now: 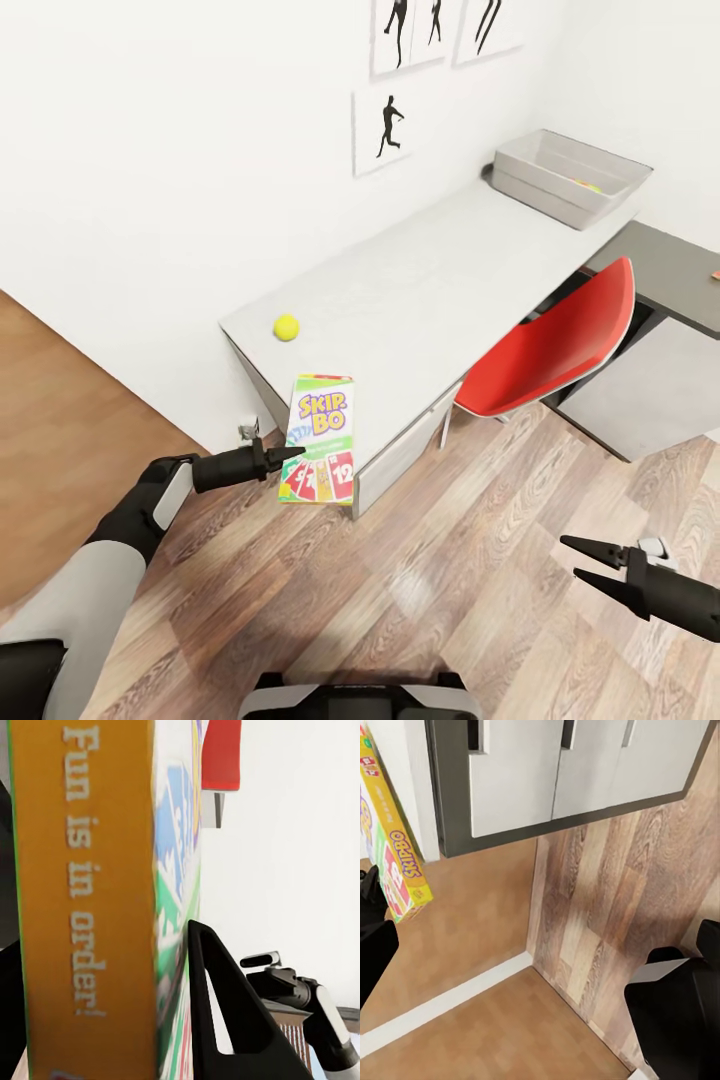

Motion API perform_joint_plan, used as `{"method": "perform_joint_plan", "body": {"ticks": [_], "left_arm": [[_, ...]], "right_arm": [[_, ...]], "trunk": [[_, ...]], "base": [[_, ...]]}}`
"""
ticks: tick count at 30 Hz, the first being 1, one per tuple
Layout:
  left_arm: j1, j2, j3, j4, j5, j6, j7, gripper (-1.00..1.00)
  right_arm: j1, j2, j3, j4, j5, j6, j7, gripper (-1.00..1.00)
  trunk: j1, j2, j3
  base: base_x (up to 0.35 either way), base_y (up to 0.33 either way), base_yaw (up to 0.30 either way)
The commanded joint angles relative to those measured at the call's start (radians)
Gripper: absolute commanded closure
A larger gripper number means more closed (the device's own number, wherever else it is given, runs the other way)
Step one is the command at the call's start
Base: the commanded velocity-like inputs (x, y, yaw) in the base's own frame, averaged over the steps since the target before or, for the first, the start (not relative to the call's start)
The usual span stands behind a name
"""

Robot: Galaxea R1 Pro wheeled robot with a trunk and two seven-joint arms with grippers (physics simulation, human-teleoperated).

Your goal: Put all the toys in the child's room - the three board games (two on the bed and one on the table), the two jigsaw puzzles on the table, and the tennis ball on the table - inside the toy box on the table in the child's room.

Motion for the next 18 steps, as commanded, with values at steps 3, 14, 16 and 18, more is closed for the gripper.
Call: {"method": "perform_joint_plan", "body": {"ticks": [3, 14, 16, 18], "left_arm": [[-0.001, 0.000, 0.000, 0.000, 0.003, 0.006, -0.002, 1.00], [-0.001, 0.000, 0.000, 0.000, 0.004, 0.008, -0.003, 1.00], [-0.001, 0.000, 0.001, 0.000, 0.004, 0.012, -0.003, 1.00], [-0.001, 0.000, 0.002, 0.000, 0.004, 0.025, -0.003, 1.00]], "right_arm": [[-0.001, 0.020, -0.005, 0.002, 0.039, -0.002, 0.010, -1.00], [-0.001, 0.049, -0.016, -0.007, 0.135, -0.036, 0.019, -1.00], [-0.001, 0.050, -0.018, -0.009, 0.134, -0.037, 0.019, -1.00], [-0.001, 0.051, -0.030, -0.010, 0.133, -0.037, 0.019, -1.00]], "trunk": [[-0.011, 0.020, 0.008], [-0.019, 0.034, 0.015], [-0.019, 0.034, 0.015], [-0.019, 0.034, 0.017]], "base": [[0.000, 0.000, 0.000], [0.000, 0.000, 0.000], [0.000, 0.000, 0.000], [0.000, 0.000, 0.000]]}}
